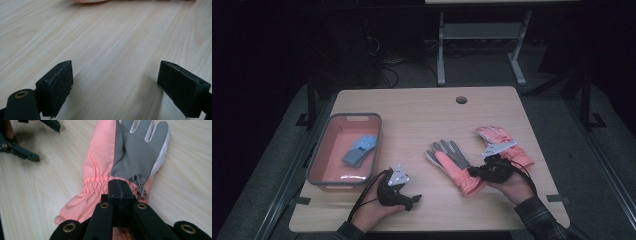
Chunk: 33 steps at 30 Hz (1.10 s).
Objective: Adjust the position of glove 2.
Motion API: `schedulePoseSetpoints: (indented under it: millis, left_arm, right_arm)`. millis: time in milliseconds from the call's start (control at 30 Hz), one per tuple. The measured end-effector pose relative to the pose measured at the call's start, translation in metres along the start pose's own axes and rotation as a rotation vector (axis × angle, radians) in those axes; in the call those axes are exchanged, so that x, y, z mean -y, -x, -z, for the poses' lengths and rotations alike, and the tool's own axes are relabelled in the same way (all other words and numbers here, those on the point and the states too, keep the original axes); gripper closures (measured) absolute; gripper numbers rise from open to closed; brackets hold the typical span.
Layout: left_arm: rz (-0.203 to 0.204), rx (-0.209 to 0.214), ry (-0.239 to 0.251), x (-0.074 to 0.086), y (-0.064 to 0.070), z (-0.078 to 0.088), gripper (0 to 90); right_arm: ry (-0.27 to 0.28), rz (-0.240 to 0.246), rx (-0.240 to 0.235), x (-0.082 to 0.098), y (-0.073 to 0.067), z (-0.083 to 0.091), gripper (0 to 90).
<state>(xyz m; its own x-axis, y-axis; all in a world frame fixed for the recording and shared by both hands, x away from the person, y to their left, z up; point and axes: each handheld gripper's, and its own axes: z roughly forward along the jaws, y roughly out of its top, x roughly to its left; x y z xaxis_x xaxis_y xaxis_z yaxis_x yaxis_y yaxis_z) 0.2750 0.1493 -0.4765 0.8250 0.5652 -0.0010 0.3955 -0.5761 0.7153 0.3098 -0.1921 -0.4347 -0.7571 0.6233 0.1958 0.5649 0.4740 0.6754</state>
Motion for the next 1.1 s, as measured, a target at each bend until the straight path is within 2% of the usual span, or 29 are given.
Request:
schedulePoseSetpoints:
  millis: [200, 300, 400, 433, 533, 733, 867, 1000, 1100]
  left_arm:
    - [-0.018, 0.016, -0.008, -0.005, -0.002, -0.004, 12.9]
    - [-0.017, 0.017, -0.009, -0.005, -0.002, -0.005, 12.9]
    - [-0.017, 0.02, -0.002, -0.005, -0.003, -0.005, 12.8]
    - [-0.019, 0.022, 0.004, -0.004, -0.003, -0.005, 12.7]
    - [-0.016, 0.023, 0.002, -0.005, -0.002, -0.005, 12.7]
    - [-0.022, 0.022, 0.0, -0.005, -0.002, -0.006, 12.7]
    - [-0.017, 0.023, 0.0, -0.005, -0.002, -0.006, 12.8]
    - [-0.016, 0.023, 0.0, -0.005, -0.002, -0.006, 12.8]
    - [-0.016, 0.023, 0.0, -0.005, -0.002, -0.006, 12.8]
  right_arm:
    - [0.0, -0.005, 0.007, 0.013, -0.002, 0.012, 89.8]
    - [0.014, -0.005, -0.001, 0.011, 0.0, 0.017, 86.5]
    - [0.034, 0.009, 0.014, 0.007, 0.004, 0.023, 84.4]
    - [0.035, -0.009, 0.019, 0.005, 0.005, 0.027, 84.5]
    - [0.056, -0.001, 0.064, 0.0, 0.016, 0.037, 89.6]
    - [0.086, -0.022, 0.146, -0.009, 0.041, 0.058, 90.0]
    - [0.098, -0.054, 0.212, -0.009, 0.061, 0.066, 90.0]
    - [0.118, -0.104, 0.238, -0.009, 0.08, 0.073, 89.4]
    - [0.106, -0.125, 0.247, -0.01, 0.089, 0.072, 83.2]
